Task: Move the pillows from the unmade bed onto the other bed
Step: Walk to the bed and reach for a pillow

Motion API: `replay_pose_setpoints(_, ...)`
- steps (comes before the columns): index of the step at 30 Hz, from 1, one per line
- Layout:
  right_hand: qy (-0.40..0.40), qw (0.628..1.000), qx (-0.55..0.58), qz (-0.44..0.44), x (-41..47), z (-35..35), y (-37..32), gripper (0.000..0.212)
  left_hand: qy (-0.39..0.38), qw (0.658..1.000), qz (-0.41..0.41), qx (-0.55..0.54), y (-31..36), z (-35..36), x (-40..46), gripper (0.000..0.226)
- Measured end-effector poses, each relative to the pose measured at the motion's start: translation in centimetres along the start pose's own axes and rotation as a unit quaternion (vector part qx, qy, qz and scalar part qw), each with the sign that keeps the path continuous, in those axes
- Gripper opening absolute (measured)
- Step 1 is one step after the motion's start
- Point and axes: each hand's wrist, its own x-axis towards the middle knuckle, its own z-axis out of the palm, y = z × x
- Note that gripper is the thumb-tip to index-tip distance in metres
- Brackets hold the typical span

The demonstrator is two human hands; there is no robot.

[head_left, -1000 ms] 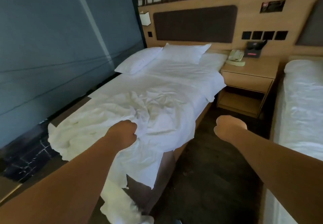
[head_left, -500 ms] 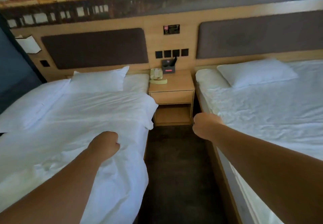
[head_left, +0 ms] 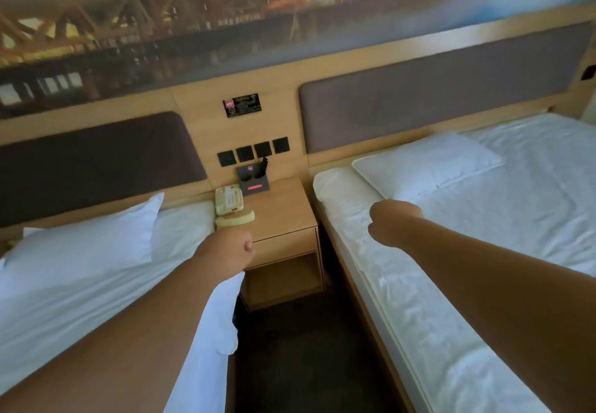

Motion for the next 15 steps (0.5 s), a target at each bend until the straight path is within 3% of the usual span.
replay_pose_setpoints(6,-0.015,0.999,0.025,0.033,11.8,0.1,1.4,0.014,0.006,1.000,-0.006,-0.001,0.7,0.8,12.5,0.028)
replay_pose_setpoints(10,-0.036,0.999,-0.013,0.037,18.6,1.9,1.7,0.011,-0.039,0.999,0.033,0.011,0.5,2.6,20.7,0.031)
replay_pose_setpoints(15,-0.032,0.997,-0.014,0.070,27.9,1.7,2.6,0.009,-0.036,0.996,0.075,0.000,1.3,3.0,32.2,0.029)
